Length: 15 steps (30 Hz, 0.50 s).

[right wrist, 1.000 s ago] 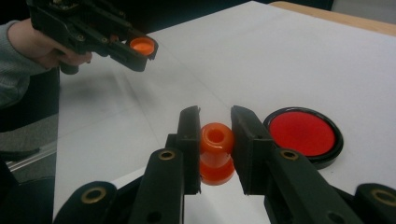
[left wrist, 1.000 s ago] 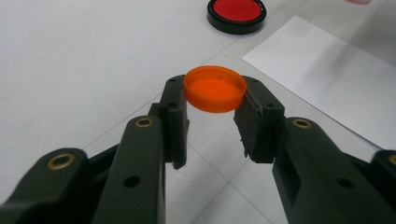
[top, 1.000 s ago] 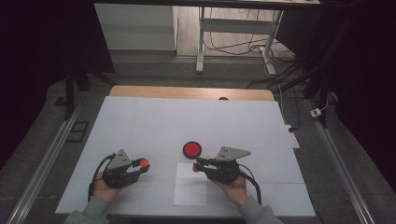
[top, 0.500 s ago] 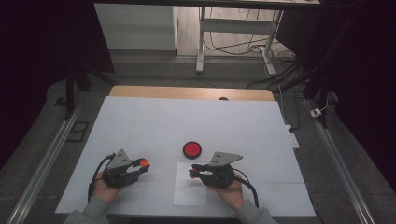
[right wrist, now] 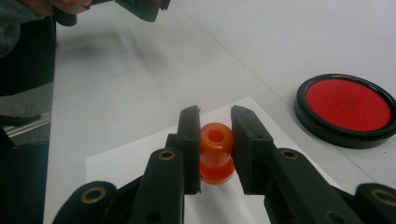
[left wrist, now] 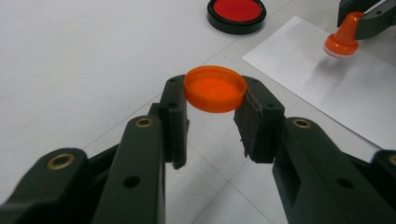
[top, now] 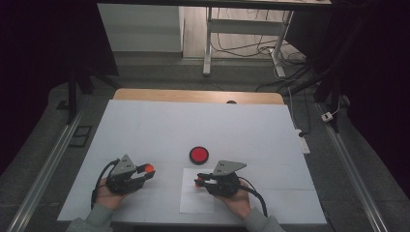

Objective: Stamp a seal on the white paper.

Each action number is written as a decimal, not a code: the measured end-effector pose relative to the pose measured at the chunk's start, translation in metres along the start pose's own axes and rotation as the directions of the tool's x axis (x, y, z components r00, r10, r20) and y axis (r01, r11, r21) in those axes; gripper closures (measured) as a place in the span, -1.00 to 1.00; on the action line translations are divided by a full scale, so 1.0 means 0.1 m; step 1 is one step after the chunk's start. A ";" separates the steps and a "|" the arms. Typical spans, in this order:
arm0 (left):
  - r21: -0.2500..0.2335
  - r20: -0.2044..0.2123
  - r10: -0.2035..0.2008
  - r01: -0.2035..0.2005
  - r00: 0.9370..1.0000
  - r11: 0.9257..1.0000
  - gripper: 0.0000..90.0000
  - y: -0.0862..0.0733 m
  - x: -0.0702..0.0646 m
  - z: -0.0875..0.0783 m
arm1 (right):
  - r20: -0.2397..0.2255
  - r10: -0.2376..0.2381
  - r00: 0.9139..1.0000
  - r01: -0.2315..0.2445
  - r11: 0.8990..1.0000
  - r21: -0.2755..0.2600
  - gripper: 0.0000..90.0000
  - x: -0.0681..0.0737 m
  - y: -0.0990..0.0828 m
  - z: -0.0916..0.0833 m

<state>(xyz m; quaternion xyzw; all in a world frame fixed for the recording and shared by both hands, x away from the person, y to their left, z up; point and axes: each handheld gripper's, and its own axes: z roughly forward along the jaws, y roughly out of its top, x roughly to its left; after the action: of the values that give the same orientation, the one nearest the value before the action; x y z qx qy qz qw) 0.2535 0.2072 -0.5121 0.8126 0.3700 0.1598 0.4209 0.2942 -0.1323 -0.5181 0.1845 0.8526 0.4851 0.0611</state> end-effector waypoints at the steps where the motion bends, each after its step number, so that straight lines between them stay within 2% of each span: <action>1: -0.001 -0.001 0.000 0.000 1.000 1.000 0.43 0.00 0.00 0.00 | -0.002 0.001 1.000 -0.001 1.000 0.001 0.61 0.00 -0.01 0.00; 10: 0.002 0.000 0.002 -0.002 1.000 1.000 0.43 0.00 0.00 0.00 | 0.001 -0.007 1.000 0.007 1.000 0.022 0.61 0.00 -0.04 0.03; 15: 0.003 0.000 0.002 -0.002 1.000 1.000 0.43 0.00 0.00 0.00 | 0.003 -0.004 1.000 0.004 1.000 0.012 0.61 -0.01 -0.05 0.03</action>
<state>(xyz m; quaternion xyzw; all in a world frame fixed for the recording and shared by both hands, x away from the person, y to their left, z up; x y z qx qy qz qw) 0.2537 0.2071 -0.5124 0.8137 0.3692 0.1597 0.4196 0.2948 -0.1321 -0.5238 0.1840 0.8556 0.4798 0.0621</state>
